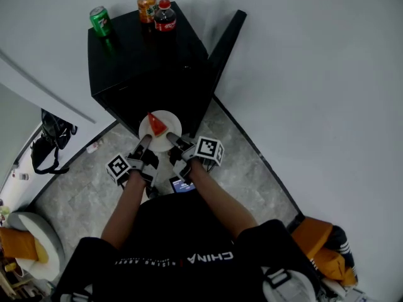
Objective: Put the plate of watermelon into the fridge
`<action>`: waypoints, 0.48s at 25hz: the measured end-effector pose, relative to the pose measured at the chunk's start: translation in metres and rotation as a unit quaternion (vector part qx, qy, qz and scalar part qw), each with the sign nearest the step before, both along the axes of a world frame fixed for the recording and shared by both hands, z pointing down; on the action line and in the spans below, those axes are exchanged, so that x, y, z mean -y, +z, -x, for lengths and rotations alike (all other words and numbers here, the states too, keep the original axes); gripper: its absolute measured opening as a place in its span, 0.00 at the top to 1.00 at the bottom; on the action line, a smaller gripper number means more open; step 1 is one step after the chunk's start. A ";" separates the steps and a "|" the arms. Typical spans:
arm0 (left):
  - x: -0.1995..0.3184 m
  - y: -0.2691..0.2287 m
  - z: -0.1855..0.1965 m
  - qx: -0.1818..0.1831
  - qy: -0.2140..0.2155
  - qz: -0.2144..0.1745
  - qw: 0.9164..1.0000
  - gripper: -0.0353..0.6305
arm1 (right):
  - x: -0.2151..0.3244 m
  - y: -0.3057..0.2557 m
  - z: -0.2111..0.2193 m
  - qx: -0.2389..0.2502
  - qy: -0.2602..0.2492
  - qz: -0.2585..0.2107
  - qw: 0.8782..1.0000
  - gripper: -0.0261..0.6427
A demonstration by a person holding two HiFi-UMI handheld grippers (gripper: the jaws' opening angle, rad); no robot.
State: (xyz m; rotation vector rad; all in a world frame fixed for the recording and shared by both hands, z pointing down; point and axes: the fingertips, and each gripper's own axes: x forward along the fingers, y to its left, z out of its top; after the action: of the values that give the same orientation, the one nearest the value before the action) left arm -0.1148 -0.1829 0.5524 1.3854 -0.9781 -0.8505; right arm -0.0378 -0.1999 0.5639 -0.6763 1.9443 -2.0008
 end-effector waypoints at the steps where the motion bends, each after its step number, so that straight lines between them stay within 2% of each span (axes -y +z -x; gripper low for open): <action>1: 0.001 0.000 0.001 -0.002 0.000 0.000 1.000 0.89 | 0.001 0.000 0.001 -0.001 0.002 -0.001 1.000 0.92; 12: 0.007 0.001 0.006 -0.002 0.005 0.006 1.000 0.89 | 0.005 0.003 0.006 -0.003 0.005 0.007 1.000 0.92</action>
State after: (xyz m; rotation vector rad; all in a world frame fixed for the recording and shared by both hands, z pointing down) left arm -0.1207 -0.1900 0.5534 1.3758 -0.9706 -0.8380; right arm -0.0434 -0.2051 0.5669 -0.6954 1.9282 -2.0099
